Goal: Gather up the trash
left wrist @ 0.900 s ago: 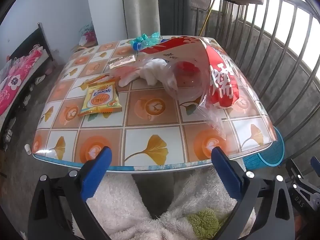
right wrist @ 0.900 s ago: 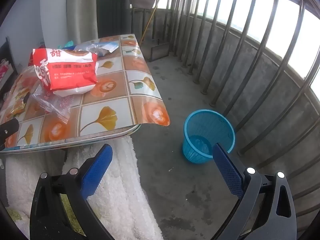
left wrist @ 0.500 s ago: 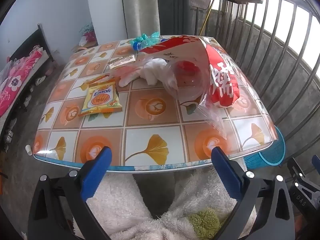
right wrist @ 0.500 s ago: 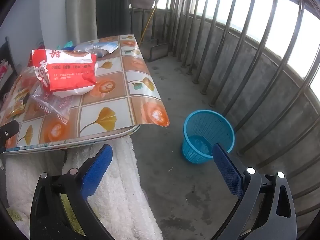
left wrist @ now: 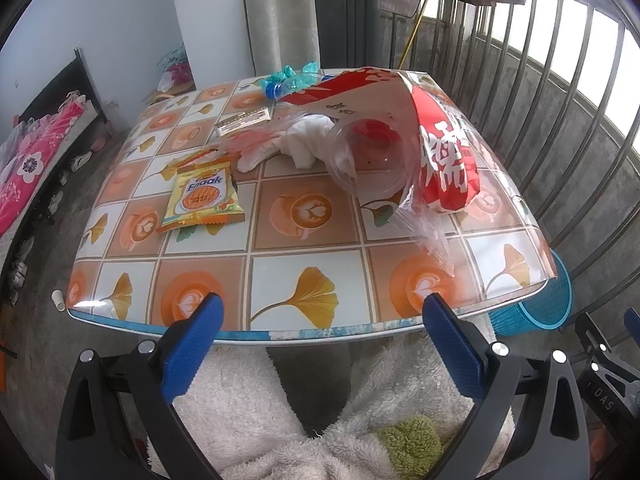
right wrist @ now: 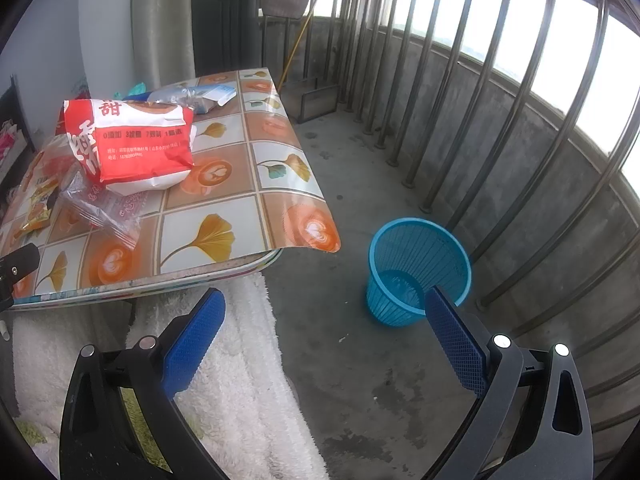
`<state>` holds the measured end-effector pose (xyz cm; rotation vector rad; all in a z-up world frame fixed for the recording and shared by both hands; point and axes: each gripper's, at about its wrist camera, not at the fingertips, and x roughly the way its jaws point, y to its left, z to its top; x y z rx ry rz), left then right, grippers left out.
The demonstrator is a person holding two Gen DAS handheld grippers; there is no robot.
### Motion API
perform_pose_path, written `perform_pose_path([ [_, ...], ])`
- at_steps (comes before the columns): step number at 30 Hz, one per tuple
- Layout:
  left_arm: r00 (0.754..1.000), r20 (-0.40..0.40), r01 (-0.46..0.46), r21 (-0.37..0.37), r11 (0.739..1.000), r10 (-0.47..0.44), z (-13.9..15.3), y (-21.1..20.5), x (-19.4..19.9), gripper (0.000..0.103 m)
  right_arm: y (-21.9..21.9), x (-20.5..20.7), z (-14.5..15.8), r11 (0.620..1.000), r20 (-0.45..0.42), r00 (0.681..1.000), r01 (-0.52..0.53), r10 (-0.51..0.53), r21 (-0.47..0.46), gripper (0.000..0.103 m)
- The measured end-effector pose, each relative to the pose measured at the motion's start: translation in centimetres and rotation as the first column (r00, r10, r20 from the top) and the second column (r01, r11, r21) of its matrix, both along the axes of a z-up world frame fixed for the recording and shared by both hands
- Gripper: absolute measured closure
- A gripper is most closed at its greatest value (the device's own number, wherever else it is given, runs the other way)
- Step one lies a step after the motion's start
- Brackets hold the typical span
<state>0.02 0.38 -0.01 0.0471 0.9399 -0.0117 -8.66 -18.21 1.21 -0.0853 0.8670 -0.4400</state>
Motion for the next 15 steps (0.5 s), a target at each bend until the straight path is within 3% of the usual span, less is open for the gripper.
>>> perform_pose_path([
  [15,1.000,-0.008,0.001,0.010,1.000,-0.001,-0.52,-0.21,-0.12,0.006,0.03,0.41,-0.23,1.000,0.002,1.000,0.000,0.000,0.004,0.008],
])
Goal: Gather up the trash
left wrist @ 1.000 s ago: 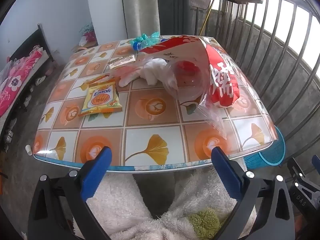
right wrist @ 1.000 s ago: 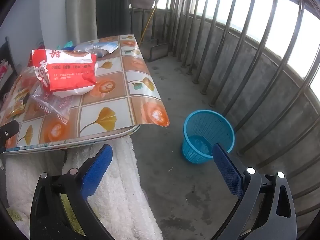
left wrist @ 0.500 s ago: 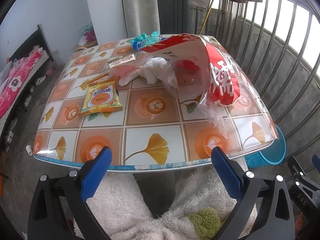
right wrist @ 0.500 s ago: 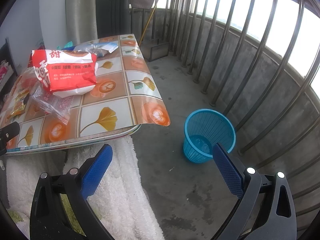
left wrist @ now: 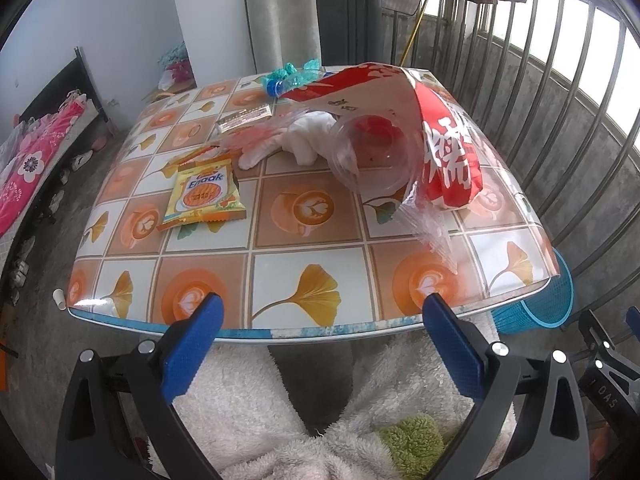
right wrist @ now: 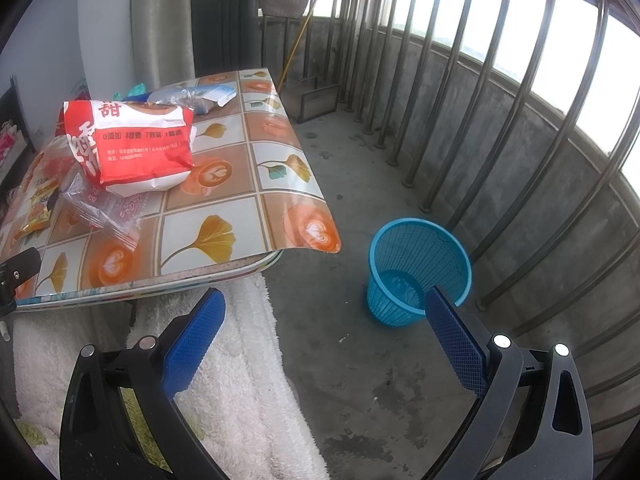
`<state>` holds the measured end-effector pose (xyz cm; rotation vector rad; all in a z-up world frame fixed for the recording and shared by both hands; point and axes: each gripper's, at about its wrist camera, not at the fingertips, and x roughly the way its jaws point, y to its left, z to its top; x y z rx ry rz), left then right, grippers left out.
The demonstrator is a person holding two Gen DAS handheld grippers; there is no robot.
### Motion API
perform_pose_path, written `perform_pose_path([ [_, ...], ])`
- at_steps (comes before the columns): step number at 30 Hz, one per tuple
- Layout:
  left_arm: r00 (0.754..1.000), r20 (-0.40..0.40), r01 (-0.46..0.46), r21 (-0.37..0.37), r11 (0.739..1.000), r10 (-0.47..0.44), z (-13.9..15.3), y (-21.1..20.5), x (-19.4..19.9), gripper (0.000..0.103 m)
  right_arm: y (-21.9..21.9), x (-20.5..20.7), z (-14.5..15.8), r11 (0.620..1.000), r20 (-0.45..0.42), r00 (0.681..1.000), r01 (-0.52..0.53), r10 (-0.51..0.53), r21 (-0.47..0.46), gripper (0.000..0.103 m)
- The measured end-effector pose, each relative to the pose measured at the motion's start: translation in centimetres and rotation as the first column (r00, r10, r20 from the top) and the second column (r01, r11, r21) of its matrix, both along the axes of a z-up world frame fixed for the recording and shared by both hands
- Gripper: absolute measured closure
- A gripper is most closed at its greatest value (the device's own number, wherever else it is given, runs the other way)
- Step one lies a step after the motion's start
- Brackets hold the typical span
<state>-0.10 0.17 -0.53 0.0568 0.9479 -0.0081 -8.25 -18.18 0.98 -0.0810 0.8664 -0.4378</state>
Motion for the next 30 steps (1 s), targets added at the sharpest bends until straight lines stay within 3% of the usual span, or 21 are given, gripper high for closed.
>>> perform_pose_path([
  [30,1.000,-0.003,-0.003,0.007,1.000,0.003,0.06,0.17,0.09,0.006,0.70,0.15,0.43,1.000,0.000,1.000,-0.004,0.004,0.007,0.008],
])
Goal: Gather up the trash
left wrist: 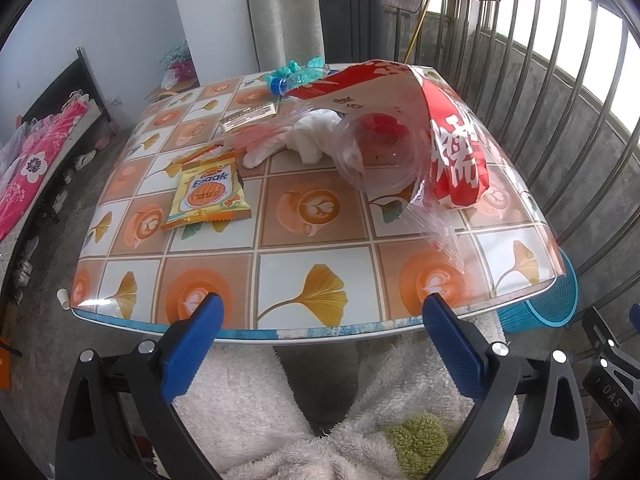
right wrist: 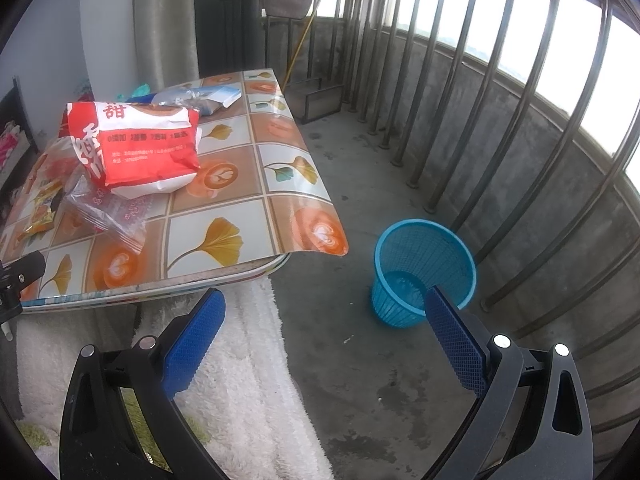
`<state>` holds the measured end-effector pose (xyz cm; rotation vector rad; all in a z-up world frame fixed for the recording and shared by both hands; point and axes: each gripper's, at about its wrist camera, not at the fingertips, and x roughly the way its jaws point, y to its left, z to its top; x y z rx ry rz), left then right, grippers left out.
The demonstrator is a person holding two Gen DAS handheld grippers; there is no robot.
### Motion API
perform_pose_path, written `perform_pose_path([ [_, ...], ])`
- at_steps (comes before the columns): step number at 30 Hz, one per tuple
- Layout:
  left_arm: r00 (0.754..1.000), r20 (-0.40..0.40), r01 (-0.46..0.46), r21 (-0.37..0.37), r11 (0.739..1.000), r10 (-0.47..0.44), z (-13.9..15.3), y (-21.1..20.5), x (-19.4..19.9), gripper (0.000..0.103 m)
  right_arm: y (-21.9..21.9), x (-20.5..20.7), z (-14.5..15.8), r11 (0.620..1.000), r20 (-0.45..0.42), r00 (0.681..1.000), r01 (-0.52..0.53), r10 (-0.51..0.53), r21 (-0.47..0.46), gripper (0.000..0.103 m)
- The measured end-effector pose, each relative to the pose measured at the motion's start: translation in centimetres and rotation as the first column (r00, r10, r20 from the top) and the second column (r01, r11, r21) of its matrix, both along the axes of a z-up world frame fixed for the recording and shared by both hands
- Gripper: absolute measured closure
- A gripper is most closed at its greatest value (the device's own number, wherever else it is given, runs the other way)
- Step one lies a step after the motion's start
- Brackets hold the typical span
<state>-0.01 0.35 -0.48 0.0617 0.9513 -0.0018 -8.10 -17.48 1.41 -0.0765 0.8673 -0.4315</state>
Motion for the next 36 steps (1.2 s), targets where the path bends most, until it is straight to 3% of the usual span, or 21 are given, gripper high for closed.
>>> perform_pose_path([
  [21,1.000,-0.020,0.005,0.008,1.000,-0.005,-0.5,0.2,0.0,0.006,0.3,0.7,-0.1,1.000,0.003,1.000,-0.016,0.016,0.016,0.008],
  [26,1.000,0.011,0.017,-0.004,1.000,-0.017,0.1,1.2,0.5,0.006,0.5,1.6,0.7,0.999,0.050,0.998,-0.032,0.032,0.018,0.008],
  [31,0.999,0.053,-0.011,0.000,1.000,0.011,0.7,4.0,1.5,0.006,1.5,2.9,2.0,0.996,0.094,0.992,-0.090,0.090,-0.001,0.008],
  [36,0.996,0.089,-0.019,-0.038,0.999,0.023,0.5,7.6,2.7,0.006,3.3,4.1,2.9,0.975,0.152,0.964,-0.221,0.218,0.003,0.008],
])
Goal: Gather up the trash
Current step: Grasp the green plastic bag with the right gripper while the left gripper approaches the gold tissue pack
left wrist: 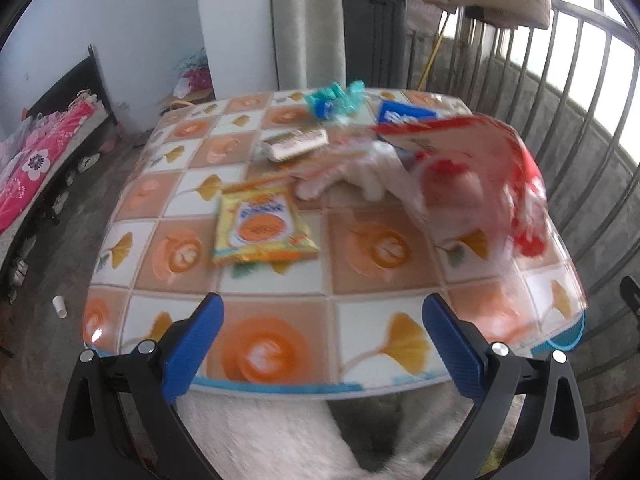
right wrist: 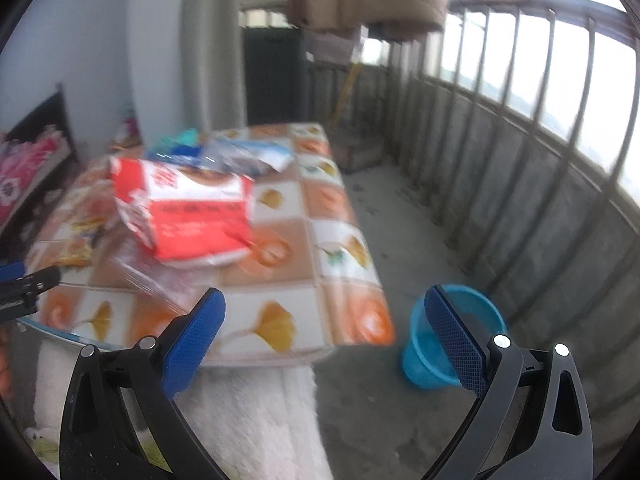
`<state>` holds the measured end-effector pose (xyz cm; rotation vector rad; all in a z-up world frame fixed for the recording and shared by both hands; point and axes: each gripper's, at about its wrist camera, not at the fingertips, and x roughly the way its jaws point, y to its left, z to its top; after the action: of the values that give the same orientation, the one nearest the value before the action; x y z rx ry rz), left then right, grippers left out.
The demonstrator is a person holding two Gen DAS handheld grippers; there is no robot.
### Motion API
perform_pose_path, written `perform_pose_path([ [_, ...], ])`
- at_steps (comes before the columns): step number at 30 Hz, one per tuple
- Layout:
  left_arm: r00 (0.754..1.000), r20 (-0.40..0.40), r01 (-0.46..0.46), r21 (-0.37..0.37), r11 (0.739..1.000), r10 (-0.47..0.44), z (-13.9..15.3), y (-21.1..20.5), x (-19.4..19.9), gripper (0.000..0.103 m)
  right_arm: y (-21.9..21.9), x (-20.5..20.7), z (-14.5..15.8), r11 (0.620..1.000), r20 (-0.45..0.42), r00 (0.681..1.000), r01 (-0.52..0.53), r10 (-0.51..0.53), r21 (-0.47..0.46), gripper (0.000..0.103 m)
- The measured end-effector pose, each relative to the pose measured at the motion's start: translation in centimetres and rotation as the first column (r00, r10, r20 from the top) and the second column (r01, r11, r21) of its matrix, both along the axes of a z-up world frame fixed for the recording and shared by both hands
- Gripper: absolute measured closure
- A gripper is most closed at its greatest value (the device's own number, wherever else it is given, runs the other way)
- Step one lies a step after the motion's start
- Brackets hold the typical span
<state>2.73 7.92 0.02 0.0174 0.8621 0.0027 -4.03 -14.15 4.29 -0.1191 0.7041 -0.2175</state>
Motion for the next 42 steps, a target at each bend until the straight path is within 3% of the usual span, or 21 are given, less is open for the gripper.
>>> perform_pose_path([
  [3,0.997,0.081,0.023,-0.080,0.997,-0.016,0.1,2.4,0.0,0.006,1.0,1.0,0.8,0.996,0.050,0.996,-0.078,0.076,0.042,0.008],
  [6,0.985,0.173,0.037,-0.218,0.975,0.002,0.6,5.0,-0.1,0.006,1.1,1.8,1.6,0.994,0.083,0.992,-0.100,0.095,0.052,0.008],
  [9,0.977,0.214,0.059,-0.291,0.955,0.005,1.0,6.0,0.4,0.006,1.3,3.7,2.4,0.992,0.095,0.990,-0.109,0.103,0.057,0.008],
  [23,0.953,0.295,0.187,-0.411,0.892,-0.064,0.7,9.4,3.0,0.006,0.3,10.4,6.2,0.930,0.069,0.982,-0.191,0.178,0.314,0.008],
  [27,0.957,0.288,0.188,-0.509,0.840,-0.040,1.2,11.8,4.8,0.011,1.2,13.1,7.4,0.914,-0.003,0.971,-0.223,0.238,0.339,0.011],
  [31,0.979,0.195,0.174,-0.640,0.748,-0.061,1.9,14.4,9.2,0.015,2.7,17.3,8.6,0.876,-0.081,0.934,-0.292,0.347,0.384,0.012],
  [33,0.984,0.152,0.173,-0.680,0.712,-0.094,1.7,15.3,11.6,0.017,4.0,20.0,8.8,0.855,-0.135,0.901,-0.332,0.412,0.398,0.012],
  [35,0.988,0.094,0.154,-0.685,0.712,-0.124,1.2,15.8,14.1,0.019,5.4,21.9,8.8,0.856,-0.175,0.881,-0.351,0.439,0.380,0.013],
  [39,0.988,0.038,0.140,-0.646,0.750,-0.151,0.7,16.2,17.7,0.026,8.6,26.4,7.6,0.840,-0.262,0.823,-0.396,0.504,0.371,0.013],
  [42,0.970,0.025,0.211,-0.587,0.782,-0.243,0.1,15.2,19.8,0.025,10.7,31.0,5.7,0.827,-0.349,0.778,-0.362,0.522,0.430,0.015],
])
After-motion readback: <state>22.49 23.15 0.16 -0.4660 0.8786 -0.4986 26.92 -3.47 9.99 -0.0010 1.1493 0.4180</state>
